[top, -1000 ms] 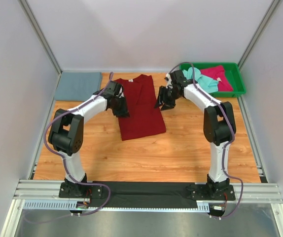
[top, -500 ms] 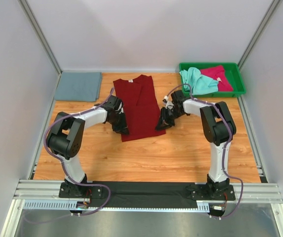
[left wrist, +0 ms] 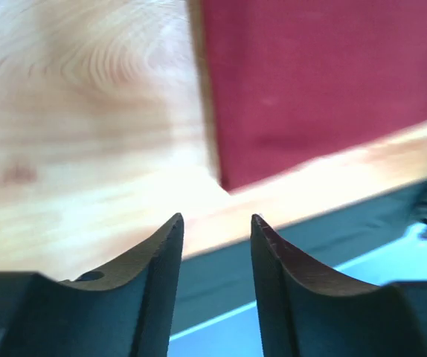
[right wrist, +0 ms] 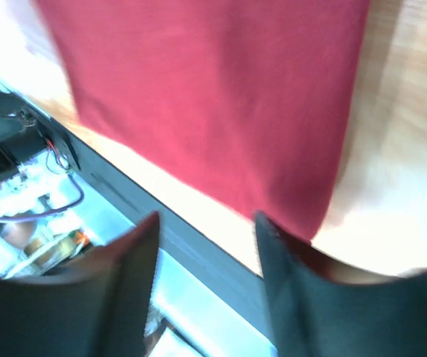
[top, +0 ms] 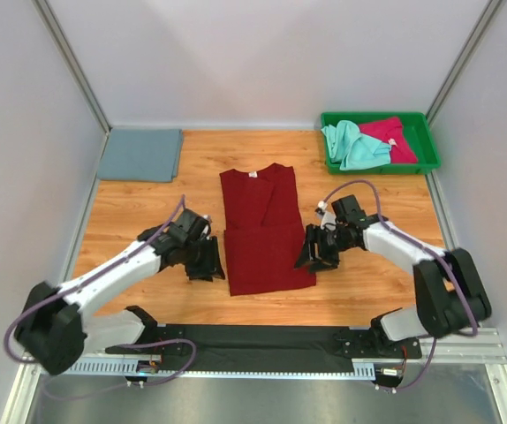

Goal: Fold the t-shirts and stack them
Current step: Fold the tshirt

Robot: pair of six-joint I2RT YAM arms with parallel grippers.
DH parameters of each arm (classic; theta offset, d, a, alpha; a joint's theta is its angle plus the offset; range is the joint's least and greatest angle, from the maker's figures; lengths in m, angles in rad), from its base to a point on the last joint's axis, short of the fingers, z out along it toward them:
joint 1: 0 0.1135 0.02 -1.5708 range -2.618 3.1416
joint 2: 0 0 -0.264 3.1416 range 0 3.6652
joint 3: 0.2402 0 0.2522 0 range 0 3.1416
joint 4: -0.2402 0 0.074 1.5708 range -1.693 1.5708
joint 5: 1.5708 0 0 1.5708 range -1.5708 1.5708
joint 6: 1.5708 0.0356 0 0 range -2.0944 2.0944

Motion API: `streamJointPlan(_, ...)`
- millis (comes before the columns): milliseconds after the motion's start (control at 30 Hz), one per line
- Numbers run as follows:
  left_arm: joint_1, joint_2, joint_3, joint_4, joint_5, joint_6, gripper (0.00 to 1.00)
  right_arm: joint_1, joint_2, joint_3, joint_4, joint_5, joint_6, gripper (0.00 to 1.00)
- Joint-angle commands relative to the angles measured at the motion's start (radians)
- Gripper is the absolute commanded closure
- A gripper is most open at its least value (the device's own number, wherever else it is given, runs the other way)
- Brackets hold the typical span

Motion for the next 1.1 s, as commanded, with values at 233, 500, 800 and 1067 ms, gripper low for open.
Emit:
streamJointPlan(233, -0.03, -0.331, -0.204, 0.004, 0.084, -0.328, 0.52, -0.047, -0.324, -0.153, -0.054, 0.1, 0.08, 0.0)
streamJointPlan(500, -0.053, -0.257, -0.286, 0.216, -0.032, -0.442, 0.52, -0.098, -0.174, -0.206, 0.081, 0.081, 0.032, 0.0)
streamJointPlan(800, -0.088, -0.128, -0.272, 0.283, -0.049, -0.511, 0.5, -0.098, -0.111, -0.266, 0.192, 0.066, 0.111, 0.45)
streamJointPlan(1067, -0.135, -0.11, -0.286, 0.26, -0.055, -0.674, 0.44, -0.098, -0.116, -0.317, 0.216, 0.133, 0.21, 0.51)
